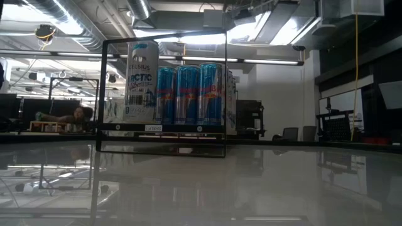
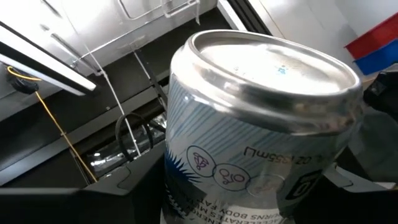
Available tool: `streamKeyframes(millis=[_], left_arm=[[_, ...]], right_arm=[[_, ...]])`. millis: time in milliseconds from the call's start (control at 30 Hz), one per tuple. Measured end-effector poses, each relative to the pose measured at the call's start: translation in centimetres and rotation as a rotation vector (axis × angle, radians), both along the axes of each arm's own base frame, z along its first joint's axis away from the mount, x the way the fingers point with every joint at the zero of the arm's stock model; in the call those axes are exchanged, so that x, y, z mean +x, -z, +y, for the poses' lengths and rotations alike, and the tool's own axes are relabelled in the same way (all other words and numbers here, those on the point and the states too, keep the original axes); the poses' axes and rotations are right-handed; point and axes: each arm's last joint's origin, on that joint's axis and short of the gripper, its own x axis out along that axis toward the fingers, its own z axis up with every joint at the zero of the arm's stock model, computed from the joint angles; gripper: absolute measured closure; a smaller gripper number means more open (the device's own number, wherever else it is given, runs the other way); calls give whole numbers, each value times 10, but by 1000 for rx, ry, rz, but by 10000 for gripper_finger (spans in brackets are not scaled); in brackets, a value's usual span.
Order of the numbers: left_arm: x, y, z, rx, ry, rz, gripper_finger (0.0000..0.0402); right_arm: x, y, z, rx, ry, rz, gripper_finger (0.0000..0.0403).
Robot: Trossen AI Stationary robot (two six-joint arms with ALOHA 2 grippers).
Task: Place canned beverage on shelf
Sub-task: Move the middle left blue soda can to the top right of the shelf
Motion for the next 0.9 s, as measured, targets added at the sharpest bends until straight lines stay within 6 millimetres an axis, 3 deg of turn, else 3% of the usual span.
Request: streamKeyframes(millis=[500, 900], left_arm=[[-1, -2, 0, 36, -15, -27, 153], [-1, -2, 0, 38, -15, -23, 147]], right_arm=[[-1, -2, 1, -11, -12, -24, 19], [-1, -2, 1, -11, -12, -24, 143]])
